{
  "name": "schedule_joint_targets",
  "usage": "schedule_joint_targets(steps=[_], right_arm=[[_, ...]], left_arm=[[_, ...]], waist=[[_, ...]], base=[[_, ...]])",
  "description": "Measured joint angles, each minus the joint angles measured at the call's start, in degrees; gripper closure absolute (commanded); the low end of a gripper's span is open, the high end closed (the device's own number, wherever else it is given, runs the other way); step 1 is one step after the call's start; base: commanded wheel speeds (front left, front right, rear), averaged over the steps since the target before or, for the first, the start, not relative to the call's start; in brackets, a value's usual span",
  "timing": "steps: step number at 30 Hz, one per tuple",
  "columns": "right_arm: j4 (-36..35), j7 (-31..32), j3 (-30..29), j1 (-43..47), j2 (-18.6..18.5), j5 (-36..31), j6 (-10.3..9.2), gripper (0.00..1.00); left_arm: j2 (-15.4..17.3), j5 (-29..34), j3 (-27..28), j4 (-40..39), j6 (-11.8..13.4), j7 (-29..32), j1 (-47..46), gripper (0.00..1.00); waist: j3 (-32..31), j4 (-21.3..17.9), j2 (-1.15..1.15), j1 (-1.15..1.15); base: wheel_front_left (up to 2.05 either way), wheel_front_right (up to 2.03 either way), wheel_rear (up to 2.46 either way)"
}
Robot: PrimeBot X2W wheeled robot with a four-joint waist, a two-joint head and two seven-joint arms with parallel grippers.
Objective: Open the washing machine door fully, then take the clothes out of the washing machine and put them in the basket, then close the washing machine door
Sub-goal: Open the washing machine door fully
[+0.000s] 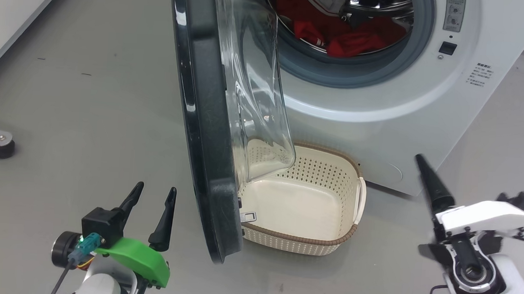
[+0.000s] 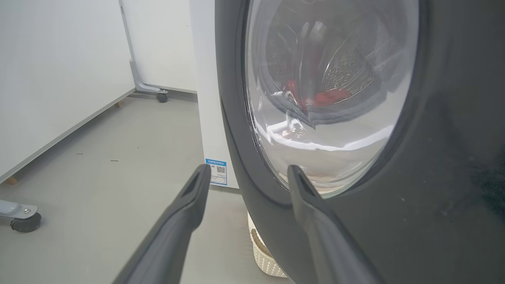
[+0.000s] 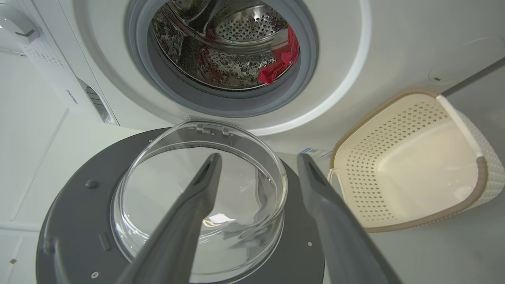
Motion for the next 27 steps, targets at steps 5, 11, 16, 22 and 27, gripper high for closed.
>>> schedule_joint_targets(steps=[5, 11, 16, 22, 27], right_arm=[[-3.4, -11.4, 3.2, 0.0, -4.7, -16.4, 0.01, 0.00], [-2.3, -23.8, 9.6, -0.6, -12.5, -33.1, 0.02, 0.00], [-0.3, -19.9, 10.2, -0.5, -11.4, -46.6, -3.64, 0.00], [-4.0, -19.0, 4.5, -0.3, -6.1, -56.4, -8.69, 0.00], [-4.5, -19.0, 4.7, 2.3, -2.7, -60.7, -10.80, 0.00]], left_arm=[[0.0, 0.0, 0.0, 0.0, 0.0, 0.0, 0.0, 0.00], [0.0, 0.0, 0.0, 0.1, 0.0, 0.0, 0.0, 0.00], [-0.1, 0.0, 0.0, 0.1, 0.0, 0.0, 0.0, 0.00], [-0.1, 0.0, 0.1, 0.1, 0.0, 0.0, 0.0, 0.00], [-0.1, 0.0, 0.1, 0.1, 0.0, 0.0, 0.0, 0.00]], waist=[[0.1, -0.1, 0.00, 0.00], [0.1, 0.0, 0.00, 0.00], [0.0, 0.2, 0.00, 0.00], [0.2, 0.3, 0.00, 0.00], [0.5, 0.4, 0.00, 0.00]], base=[[0.00, 0.00, 0.00], [0.00, 0.00, 0.00], [0.00, 0.00, 0.00], [0.00, 0.00, 0.00], [0.00, 0.00, 0.00]])
